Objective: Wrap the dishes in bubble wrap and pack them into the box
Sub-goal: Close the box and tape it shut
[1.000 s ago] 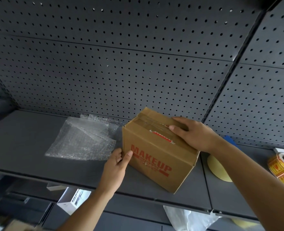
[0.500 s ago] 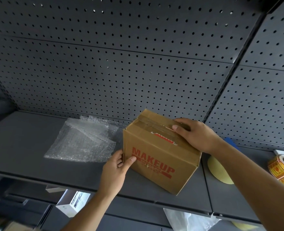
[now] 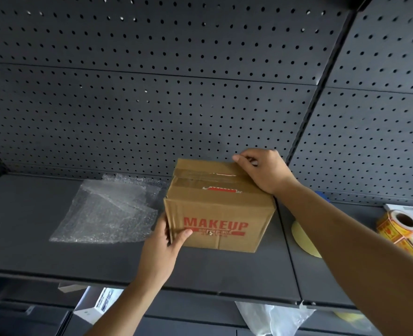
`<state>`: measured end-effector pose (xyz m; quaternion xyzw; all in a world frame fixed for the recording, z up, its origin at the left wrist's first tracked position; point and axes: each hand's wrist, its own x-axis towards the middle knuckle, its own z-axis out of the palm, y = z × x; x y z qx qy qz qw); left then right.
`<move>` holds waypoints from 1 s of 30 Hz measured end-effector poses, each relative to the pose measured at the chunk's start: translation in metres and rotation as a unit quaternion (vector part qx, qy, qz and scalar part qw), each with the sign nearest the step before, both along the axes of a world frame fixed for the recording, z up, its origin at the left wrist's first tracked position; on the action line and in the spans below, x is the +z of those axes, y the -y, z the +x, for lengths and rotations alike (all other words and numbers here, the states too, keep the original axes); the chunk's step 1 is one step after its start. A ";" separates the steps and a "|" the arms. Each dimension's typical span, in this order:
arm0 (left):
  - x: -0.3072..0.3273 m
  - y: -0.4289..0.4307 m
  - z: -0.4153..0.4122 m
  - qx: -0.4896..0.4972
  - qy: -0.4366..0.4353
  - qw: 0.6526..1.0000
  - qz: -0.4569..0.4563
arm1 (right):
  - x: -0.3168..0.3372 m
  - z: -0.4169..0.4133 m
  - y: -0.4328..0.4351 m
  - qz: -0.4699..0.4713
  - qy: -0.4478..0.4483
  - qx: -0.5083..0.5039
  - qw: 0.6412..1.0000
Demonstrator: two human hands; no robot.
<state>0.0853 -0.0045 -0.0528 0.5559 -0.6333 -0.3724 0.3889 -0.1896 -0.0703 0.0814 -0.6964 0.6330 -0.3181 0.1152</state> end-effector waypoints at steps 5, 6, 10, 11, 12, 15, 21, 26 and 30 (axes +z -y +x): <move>-0.004 0.004 0.003 0.037 0.045 0.998 -0.003 | -0.012 0.003 0.012 -0.089 -0.038 -0.093 0.991; -0.005 0.006 0.004 0.038 0.050 0.998 -0.001 | -0.011 0.003 0.009 -0.100 -0.016 -0.108 0.989; -0.005 0.010 -0.003 0.034 0.066 0.997 -0.011 | -0.015 -0.014 -0.026 -0.119 0.068 -0.107 0.985; -0.006 0.010 -0.004 0.035 0.071 0.997 -0.009 | -0.019 -0.022 -0.041 -0.124 0.076 -0.099 0.984; -0.007 0.012 -0.005 0.037 0.071 0.997 -0.004 | -0.026 -0.031 -0.058 -0.123 0.078 -0.095 0.985; -0.012 0.017 -0.009 0.047 -0.007 0.998 0.032 | -0.047 -0.056 -0.107 -0.083 0.075 -0.119 0.987; -0.003 0.019 -0.026 0.097 -0.128 0.983 0.087 | -0.062 -0.051 -0.144 0.120 0.261 -0.084 0.954; 0.008 0.012 -0.031 0.105 -0.097 0.986 0.086 | -0.065 -0.018 -0.128 0.183 0.350 0.011 0.919; 0.023 0.007 -0.033 0.097 -0.034 0.993 0.061 | -0.066 -0.001 -0.123 0.136 0.346 -0.006 0.928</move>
